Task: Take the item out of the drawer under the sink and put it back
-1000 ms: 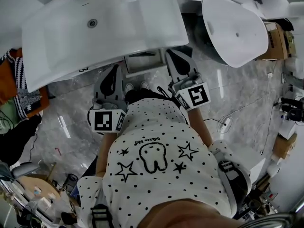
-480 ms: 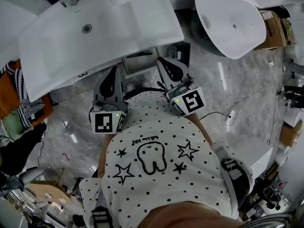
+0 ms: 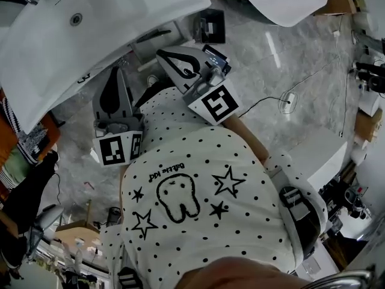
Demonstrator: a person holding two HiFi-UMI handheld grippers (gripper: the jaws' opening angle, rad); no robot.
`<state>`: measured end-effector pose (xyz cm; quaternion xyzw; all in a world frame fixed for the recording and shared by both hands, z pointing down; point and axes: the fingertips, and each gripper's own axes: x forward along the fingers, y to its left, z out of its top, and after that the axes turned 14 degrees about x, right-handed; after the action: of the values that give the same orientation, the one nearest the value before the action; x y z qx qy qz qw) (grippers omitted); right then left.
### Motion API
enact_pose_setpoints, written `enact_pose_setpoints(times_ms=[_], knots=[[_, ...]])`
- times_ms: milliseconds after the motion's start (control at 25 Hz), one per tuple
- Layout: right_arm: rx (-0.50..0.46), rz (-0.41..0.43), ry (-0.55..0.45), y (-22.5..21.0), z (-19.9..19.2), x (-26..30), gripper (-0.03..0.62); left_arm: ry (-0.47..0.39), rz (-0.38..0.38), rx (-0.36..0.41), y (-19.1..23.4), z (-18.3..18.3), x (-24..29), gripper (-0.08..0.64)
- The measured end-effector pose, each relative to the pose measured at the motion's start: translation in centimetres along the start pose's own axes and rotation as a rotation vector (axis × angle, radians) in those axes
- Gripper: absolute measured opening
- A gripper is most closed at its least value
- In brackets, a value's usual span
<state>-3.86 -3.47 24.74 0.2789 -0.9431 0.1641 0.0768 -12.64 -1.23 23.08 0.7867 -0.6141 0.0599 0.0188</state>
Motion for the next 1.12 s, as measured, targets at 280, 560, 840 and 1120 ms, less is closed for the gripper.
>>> enact_pose_setpoints(times_ms=[280, 560, 840, 1120], knots=[[-0.035, 0.063, 0.05, 2.2, -0.6, 1.0, 0.012, 0.017, -0.037, -0.002, -0.7, 0.1, -0.4, -0.005], [-0.032, 0.081, 0.046, 2.1, -0.4, 0.5, 0.012, 0.018, -0.027, -0.012, -0.9, 0.2, -0.3, -0.005], [-0.029, 0.083, 0.05, 2.0, -0.6, -0.2, 0.012, 0.025, -0.018, -0.028, -1.4, 0.0, -0.5, -0.005], [-0.015, 0.081, 0.054, 1.7, -0.8, -0.6, 0.012, 0.035, 0.0, -0.048, -1.5, -0.4, -0.5, -0.005]])
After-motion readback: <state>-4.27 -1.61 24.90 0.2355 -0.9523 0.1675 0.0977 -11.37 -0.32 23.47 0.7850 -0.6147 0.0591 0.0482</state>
